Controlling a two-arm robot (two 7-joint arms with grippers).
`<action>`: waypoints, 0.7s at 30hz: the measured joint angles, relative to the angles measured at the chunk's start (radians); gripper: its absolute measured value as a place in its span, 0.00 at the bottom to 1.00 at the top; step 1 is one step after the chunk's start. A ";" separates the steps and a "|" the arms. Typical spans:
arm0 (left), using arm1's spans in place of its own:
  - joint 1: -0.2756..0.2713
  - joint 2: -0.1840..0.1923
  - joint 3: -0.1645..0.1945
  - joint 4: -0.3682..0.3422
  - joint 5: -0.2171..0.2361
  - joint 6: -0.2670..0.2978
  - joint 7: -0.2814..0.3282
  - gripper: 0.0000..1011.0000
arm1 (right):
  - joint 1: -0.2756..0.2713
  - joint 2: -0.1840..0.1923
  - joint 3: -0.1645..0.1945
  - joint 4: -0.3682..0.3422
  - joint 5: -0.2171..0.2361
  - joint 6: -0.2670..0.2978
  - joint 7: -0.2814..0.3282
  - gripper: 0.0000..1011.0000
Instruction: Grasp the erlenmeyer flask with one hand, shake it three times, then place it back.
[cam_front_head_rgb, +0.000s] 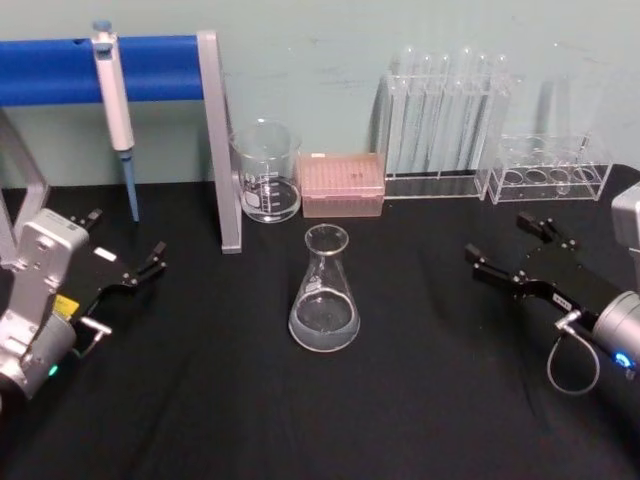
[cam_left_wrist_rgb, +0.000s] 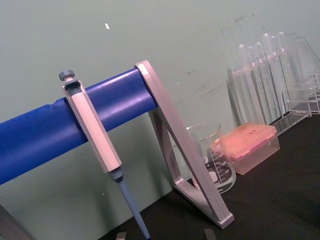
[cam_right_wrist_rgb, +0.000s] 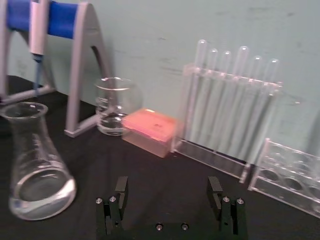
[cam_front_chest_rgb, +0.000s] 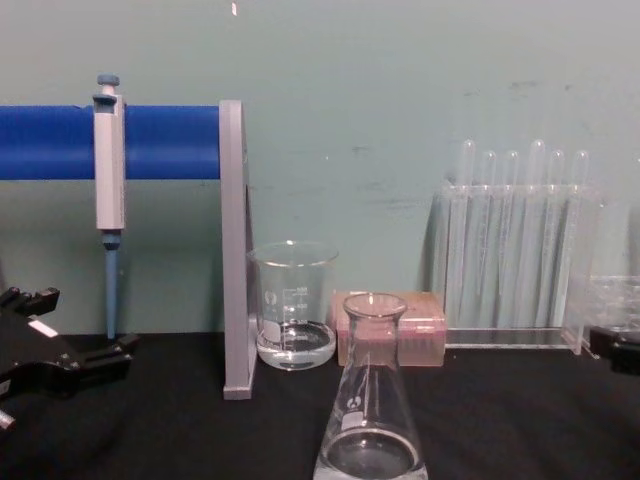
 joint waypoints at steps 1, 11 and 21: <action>0.000 0.000 0.000 0.000 0.000 0.000 0.000 0.99 | -0.001 0.001 0.004 -0.002 0.012 0.004 0.024 0.99; 0.000 0.000 0.000 0.000 0.000 0.000 0.000 0.99 | 0.001 -0.005 -0.005 -0.008 0.044 0.024 0.151 0.99; 0.000 0.000 0.000 0.000 0.000 0.000 0.000 0.99 | 0.041 -0.048 -0.041 0.025 0.043 0.042 0.259 0.99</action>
